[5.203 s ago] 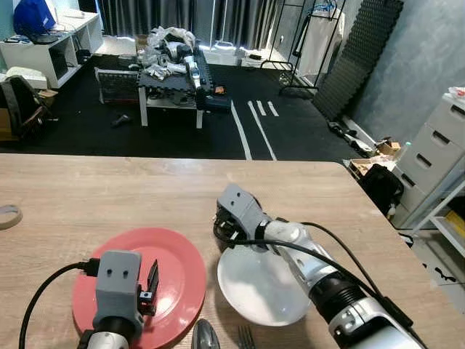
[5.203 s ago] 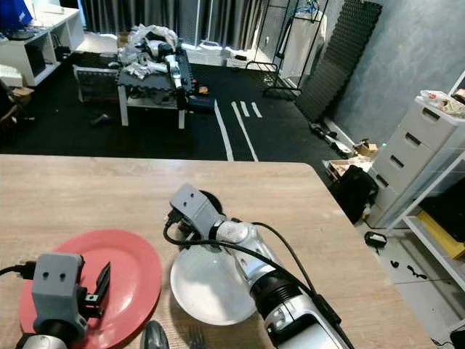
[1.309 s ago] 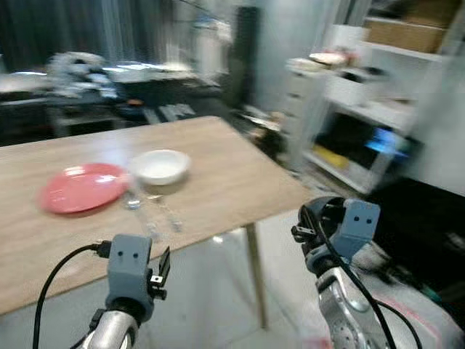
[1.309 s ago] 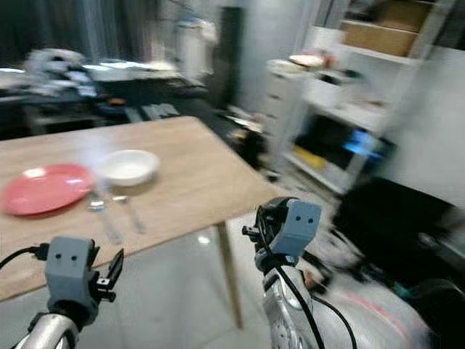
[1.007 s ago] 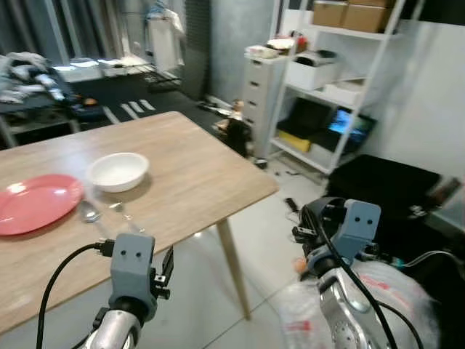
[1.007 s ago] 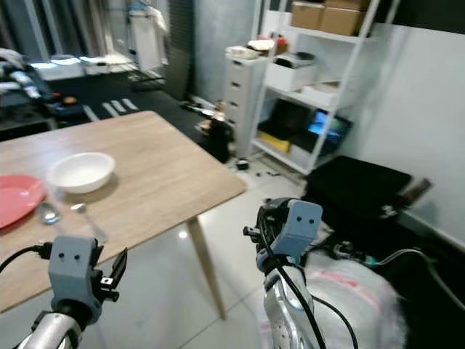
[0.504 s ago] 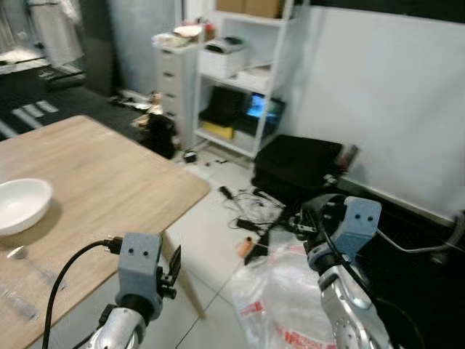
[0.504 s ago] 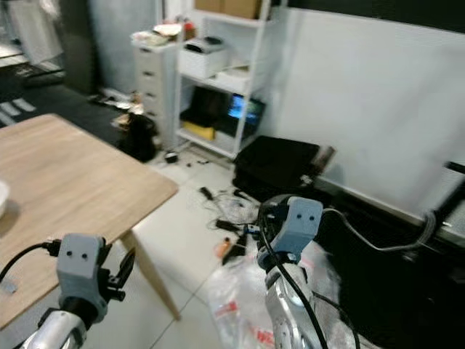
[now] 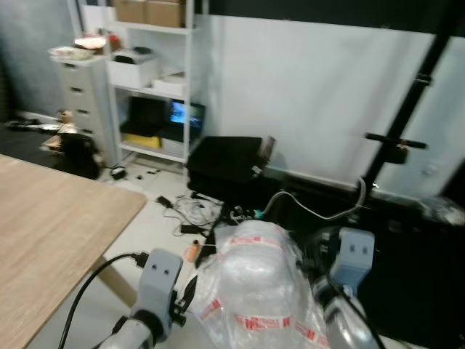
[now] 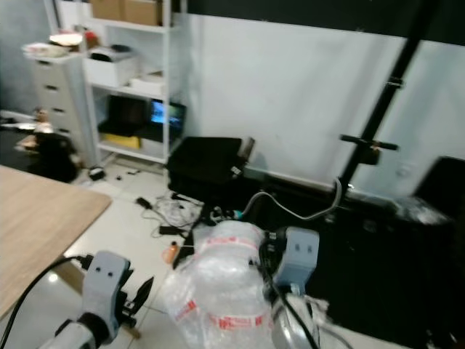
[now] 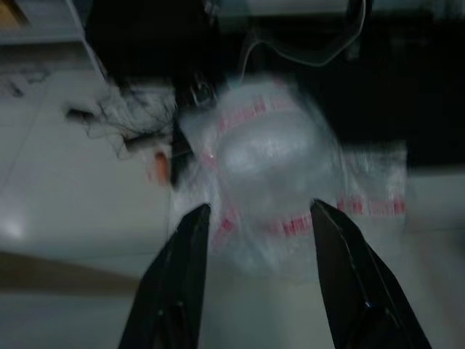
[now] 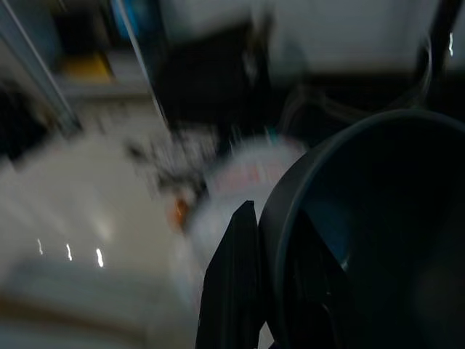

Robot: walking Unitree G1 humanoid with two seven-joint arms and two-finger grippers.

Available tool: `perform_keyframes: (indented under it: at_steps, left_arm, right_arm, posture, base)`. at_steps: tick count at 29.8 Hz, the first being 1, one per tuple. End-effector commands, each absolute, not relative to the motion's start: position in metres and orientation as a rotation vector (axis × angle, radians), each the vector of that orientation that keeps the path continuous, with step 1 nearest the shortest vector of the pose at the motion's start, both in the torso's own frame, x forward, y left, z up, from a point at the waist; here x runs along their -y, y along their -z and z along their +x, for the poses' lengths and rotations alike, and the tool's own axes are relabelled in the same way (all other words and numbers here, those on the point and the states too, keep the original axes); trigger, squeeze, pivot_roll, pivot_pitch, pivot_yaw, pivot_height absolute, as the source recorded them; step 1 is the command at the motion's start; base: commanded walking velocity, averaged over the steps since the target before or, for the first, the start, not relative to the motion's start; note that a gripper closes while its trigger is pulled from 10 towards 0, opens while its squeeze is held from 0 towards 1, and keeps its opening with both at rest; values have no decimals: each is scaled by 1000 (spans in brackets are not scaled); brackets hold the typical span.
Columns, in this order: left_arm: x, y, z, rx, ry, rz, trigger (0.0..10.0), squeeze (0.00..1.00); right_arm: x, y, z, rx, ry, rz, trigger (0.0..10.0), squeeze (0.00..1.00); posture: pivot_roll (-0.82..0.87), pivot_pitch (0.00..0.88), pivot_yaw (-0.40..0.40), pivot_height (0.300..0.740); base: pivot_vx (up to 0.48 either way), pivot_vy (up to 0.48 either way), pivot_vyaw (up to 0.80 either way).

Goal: Setting the table

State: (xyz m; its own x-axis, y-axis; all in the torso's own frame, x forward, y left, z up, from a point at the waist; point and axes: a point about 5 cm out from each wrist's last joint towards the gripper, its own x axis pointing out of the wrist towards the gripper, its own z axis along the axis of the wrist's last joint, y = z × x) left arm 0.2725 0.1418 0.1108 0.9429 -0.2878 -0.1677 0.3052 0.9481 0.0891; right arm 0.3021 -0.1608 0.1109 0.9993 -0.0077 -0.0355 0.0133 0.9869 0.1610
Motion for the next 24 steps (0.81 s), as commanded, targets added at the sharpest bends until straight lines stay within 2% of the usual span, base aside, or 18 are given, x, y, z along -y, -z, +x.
perform_keyframes:
  at_steps: [1, 3, 8, 15, 24]
  left_arm:
    - [-151, -84, 268, -249, 285, 99, 10000, 0]
    - [-162, -58, 263, -343, 263, 101, 10000, 0]
    - [-177, -28, 249, -444, 221, 97, 10000, 0]
    - [-184, -14, 238, -490, 226, 38, 10000, 0]
    - [-186, -9, 240, -473, 230, 47, 10000, 0]
  right_arm:
    - [167, -82, 294, -135, 9, 111, 10000, 0]
    - [172, -52, 282, -250, 3, 83, 10000, 0]
    - [182, -13, 260, -388, 16, 39, 10000, 0]
    - [190, 2, 249, -443, 63, 98, 10000, 0]
    - [191, 4, 251, -418, 61, 99, 10000, 0]
  posture:
    - [61, 114, 58, 740]
    - [60, 115, 58, 740]
    - [54, 120, 53, 740]
    - [49, 120, 55, 740]
    - [44, 123, 55, 740]
  base:
    - [0, 0, -781]
    - [0, 0, -781]
    - [0, 0, -779]
    - [0, 0, -775]
    - [0, 0, -770]
